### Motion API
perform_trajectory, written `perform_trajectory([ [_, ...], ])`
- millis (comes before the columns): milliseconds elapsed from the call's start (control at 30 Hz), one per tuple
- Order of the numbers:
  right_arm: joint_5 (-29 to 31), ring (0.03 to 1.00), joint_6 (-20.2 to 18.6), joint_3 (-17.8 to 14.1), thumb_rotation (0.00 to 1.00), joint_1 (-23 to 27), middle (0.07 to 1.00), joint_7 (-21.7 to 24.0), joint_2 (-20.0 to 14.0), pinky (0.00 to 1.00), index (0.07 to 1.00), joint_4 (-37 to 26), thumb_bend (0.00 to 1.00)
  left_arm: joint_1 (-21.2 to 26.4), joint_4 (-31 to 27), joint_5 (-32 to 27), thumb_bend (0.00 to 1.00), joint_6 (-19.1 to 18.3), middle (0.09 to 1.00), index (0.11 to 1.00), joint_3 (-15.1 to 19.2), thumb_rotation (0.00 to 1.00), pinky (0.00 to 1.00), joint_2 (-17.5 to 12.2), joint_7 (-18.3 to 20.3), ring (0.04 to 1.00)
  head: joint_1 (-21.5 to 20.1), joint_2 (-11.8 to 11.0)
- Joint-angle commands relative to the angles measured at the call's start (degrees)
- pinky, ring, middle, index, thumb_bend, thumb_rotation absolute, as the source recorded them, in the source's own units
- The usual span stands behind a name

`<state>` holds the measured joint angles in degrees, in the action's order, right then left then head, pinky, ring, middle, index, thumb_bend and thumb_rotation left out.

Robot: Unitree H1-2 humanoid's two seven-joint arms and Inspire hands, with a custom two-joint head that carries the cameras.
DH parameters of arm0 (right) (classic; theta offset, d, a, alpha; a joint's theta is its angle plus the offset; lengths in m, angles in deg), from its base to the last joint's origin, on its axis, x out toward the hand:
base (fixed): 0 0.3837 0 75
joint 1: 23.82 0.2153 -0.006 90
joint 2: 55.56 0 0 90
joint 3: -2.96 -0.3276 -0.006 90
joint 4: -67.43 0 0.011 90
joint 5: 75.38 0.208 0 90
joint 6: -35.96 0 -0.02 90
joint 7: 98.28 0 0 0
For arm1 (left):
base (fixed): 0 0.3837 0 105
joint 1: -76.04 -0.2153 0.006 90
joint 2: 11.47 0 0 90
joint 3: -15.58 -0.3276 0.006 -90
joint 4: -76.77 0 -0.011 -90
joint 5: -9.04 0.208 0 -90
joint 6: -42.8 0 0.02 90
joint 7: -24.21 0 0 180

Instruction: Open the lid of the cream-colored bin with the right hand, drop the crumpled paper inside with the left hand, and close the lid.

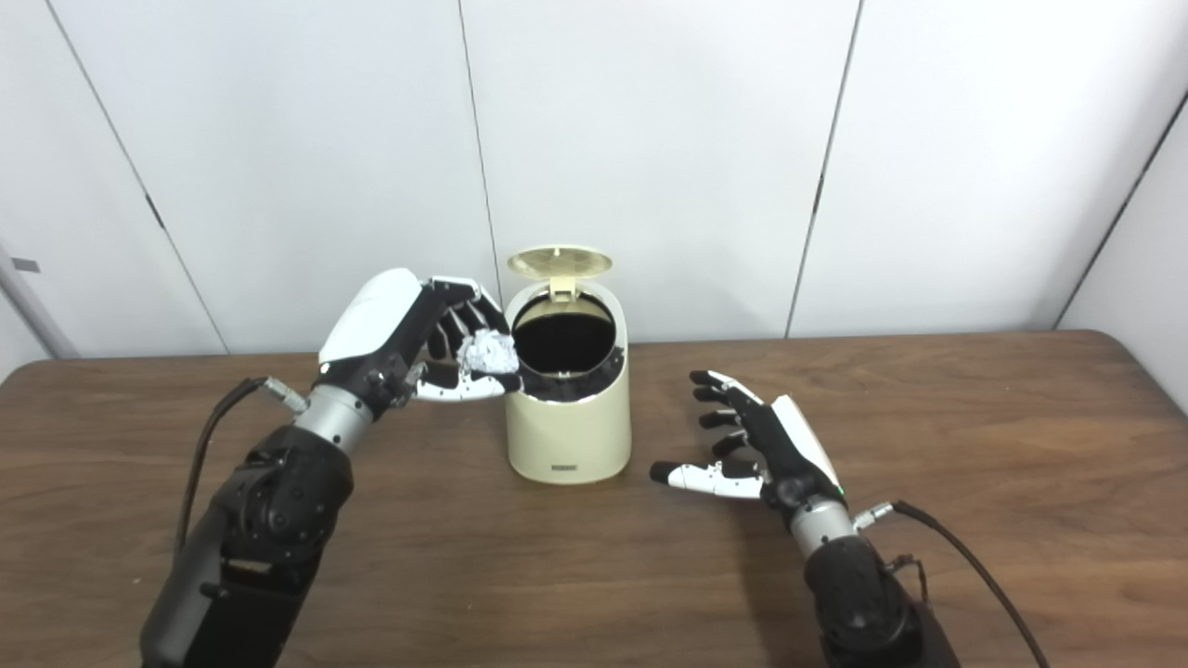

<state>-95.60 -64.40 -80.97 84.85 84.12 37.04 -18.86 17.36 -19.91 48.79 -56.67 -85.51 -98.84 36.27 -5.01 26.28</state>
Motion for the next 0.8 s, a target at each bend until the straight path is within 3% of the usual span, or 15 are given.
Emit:
perform_trajectory([
  [0, -0.22, 0.758, 1.91, -0.17, 0.35, 2.14, 0.849, -0.84, -0.26, 0.6, 0.865, -0.94, 0.75, 3.94, -2.22, -0.05, 0.5, -0.22, 0.466, 0.524, 0.57, 0.0, 0.35, -1.0, -0.02, 0.394, -0.02, 0.17],
  [533, -0.35, 0.759, 1.3, -0.28, 0.35, 2.07, 0.859, -0.86, 0.11, 0.61, 0.864, -1.36, 0.76, 6.12, -1.46, 0.07, 0.5, -0.42, 0.463, 0.524, -0.21, 0.0, 0.34, -0.4, 0.13, 0.392, 0.01, 0.55],
  [767, -0.14, 0.768, 0.99, -0.46, 0.35, 1.86, 0.864, -0.71, 0.17, 0.62, 0.874, -1.92, 0.75, 5.68, 2.21, 1.27, 0.5, 3.55, 0.468, 0.529, -2.92, 0.0, 0.33, 1.01, -3.4, 0.388, -0.24, 0.73],
])
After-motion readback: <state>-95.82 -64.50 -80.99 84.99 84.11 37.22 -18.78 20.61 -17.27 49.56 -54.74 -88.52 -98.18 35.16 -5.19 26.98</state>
